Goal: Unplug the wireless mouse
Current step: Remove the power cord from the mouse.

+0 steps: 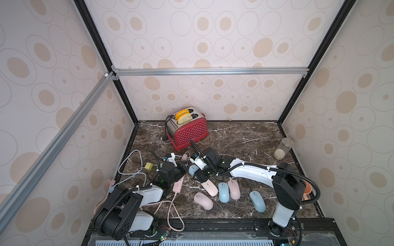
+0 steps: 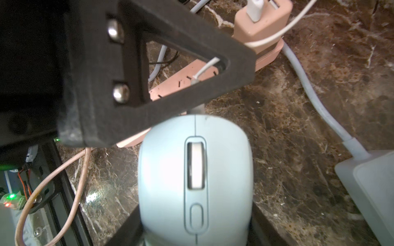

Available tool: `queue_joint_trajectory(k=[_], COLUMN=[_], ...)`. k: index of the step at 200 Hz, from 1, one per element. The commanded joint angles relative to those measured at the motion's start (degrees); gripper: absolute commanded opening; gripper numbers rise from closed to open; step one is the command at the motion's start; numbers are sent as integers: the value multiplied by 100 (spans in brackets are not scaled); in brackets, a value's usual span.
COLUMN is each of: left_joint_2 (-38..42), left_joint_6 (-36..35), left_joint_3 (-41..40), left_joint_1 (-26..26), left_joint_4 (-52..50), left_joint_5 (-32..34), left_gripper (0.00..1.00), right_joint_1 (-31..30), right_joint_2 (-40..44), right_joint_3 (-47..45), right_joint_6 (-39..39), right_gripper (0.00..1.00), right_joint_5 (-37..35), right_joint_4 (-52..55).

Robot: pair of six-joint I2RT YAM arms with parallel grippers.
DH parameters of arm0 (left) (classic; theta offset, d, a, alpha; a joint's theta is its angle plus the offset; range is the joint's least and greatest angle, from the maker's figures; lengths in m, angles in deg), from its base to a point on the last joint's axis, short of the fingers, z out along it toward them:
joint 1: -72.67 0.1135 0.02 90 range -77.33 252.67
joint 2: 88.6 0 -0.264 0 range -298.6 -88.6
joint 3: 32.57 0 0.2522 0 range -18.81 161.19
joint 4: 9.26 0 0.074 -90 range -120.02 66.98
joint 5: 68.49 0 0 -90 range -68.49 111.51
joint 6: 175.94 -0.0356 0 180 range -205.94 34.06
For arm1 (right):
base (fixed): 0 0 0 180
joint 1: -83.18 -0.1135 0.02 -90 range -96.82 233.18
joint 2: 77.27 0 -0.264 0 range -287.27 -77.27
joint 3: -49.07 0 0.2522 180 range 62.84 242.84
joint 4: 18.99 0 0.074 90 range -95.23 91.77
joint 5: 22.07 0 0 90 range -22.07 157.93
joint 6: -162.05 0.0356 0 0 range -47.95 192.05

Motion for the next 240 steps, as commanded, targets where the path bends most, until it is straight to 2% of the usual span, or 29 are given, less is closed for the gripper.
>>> queue_joint_trajectory(k=[1,35,62,76,94,116,127,164,183,202,240], left_joint_2=[165,104,40,40,79,168,219,227,205,254,465], left_joint_6=[-91,-127,-141,-134,-82,-54,-86,-145,-126,-132,-210], left_joint_3=[110,179,199,177,131,102,101,88,98,126,95], left_joint_1=[-47,-43,-44,-48,-46,-44,-52,-48,-44,-51,-49], left_joint_4=[158,121,145,155,187,131,44,-5,60,37,-209], left_joint_5=[136,167,151,150,174,214,236,271,282,293,385], left_gripper=[0,0,0,0,0,0,0,0,0,0,0], right_joint_1=[-54,-48,-25,26,40,34,30,45,50,49,145], right_joint_2=[-40,-66,-126,-121,-251,-488,-464,33,35,62,-54], right_joint_3=[33,108,321,398,606,854,860,438,440,317,345], right_joint_6=[-172,-361,-693,-713,-539,-429,-564,-1011,-1097,-1021,-360], right_gripper=[37,36,36,36,35,35,34,33,33,33,32], right_joint_5=[604,950,870,551,-319,-780,-650,711,869,549,-739], right_joint_4=[306,697,1332,1527,1856,2148,2122,1570,1787,1895,2250])
